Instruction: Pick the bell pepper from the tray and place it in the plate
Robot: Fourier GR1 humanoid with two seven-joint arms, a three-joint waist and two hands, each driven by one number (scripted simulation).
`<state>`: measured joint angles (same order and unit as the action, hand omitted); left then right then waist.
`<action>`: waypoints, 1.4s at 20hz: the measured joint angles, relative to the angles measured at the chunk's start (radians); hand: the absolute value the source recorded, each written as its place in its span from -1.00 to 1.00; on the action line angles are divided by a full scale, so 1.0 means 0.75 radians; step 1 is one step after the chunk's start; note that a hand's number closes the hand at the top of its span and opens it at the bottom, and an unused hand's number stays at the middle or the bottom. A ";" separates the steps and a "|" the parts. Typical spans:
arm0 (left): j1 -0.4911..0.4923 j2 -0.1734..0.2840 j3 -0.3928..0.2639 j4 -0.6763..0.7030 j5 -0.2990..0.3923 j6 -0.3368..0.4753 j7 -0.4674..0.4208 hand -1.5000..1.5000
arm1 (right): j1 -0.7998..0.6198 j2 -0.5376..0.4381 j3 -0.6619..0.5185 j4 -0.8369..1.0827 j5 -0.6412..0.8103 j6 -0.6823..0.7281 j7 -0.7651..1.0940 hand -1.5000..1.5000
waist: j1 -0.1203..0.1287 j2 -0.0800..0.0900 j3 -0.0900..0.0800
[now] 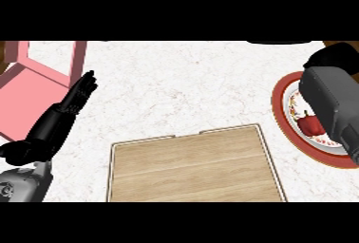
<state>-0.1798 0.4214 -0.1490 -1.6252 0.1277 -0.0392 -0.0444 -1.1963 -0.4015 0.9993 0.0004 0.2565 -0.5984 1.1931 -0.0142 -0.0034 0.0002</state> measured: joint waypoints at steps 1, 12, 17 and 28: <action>0.010 -0.003 -0.001 0.004 -0.002 0.000 -0.007 0.00 | 0.027 -0.013 -0.029 0.000 -0.027 -0.016 -0.007 -1.00 | -0.002 0.000 0.000; 0.025 -0.007 0.032 -0.020 0.002 -0.030 0.002 0.00 | 0.270 -0.050 -0.176 0.000 -0.123 -0.341 -0.185 -1.00 | 0.011 -0.001 0.000; 0.037 -0.026 0.023 -0.042 -0.018 -0.027 0.017 0.00 | 0.259 -0.046 -0.175 -0.006 -0.094 -0.477 -0.193 -1.00 | 0.006 -0.006 -0.001; 0.076 -0.014 0.064 -0.028 -0.024 -0.030 0.002 0.00 | 0.205 -0.075 -0.326 -0.305 -0.185 -0.924 -0.329 -1.00 | -0.046 -0.029 -0.001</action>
<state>-0.1225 0.4107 -0.1006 -1.6461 0.1098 -0.0615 -0.0426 -1.0425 -0.4580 0.7547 -0.2288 0.1175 -1.2913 0.9460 -0.0488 -0.0253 -0.0005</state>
